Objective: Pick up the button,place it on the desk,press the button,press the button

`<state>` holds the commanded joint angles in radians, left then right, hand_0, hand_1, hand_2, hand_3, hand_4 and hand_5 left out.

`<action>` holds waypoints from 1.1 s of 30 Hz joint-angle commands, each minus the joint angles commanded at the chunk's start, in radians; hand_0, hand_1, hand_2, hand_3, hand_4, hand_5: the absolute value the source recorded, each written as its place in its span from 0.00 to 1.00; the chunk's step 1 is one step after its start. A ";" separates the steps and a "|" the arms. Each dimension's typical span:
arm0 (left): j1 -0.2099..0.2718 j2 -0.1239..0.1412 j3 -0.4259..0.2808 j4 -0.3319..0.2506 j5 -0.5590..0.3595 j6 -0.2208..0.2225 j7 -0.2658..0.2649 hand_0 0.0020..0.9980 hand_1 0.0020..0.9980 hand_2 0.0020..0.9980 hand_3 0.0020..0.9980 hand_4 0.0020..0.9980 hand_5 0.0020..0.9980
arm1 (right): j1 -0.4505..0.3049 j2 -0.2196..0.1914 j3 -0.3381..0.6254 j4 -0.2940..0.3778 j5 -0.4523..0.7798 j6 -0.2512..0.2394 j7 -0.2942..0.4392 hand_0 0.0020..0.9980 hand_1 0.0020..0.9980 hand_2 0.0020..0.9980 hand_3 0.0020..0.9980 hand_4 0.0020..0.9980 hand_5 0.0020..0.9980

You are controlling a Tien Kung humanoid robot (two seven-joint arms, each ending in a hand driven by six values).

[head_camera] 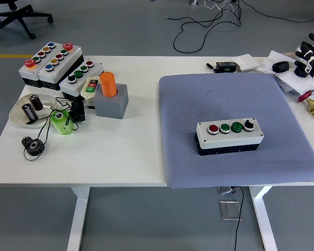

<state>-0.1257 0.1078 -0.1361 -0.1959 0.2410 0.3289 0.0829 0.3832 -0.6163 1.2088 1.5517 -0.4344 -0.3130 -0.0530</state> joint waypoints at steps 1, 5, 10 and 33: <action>0.000 0.000 0.001 0.000 0.000 0.000 0.000 0.60 0.53 0.49 0.44 0.27 1.00 | -0.002 0.000 0.001 -0.001 0.039 0.001 -0.002 0.84 0.82 0.87 0.91 0.67 0.41; 0.001 -0.001 0.000 0.000 0.002 0.000 0.002 0.60 0.53 0.49 0.44 0.27 1.00 | -0.011 -0.001 0.010 0.002 0.194 0.004 -0.008 0.84 0.81 0.86 0.90 0.67 0.40; 0.001 -0.002 -0.002 0.000 0.002 0.001 0.002 0.60 0.53 0.49 0.44 0.27 1.00 | -0.015 -0.002 0.019 0.004 0.204 0.010 -0.013 0.84 0.81 0.86 0.90 0.67 0.40; 0.002 -0.003 0.001 0.001 0.001 0.000 0.002 0.60 0.53 0.50 0.44 0.27 1.00 | -0.014 -0.006 0.020 0.003 0.202 0.011 -0.029 0.83 0.79 0.85 0.88 0.67 0.43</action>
<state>-0.1242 0.1043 -0.1350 -0.1953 0.2423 0.3293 0.0854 0.3695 -0.6221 1.2290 1.5551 -0.2327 -0.3019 -0.0819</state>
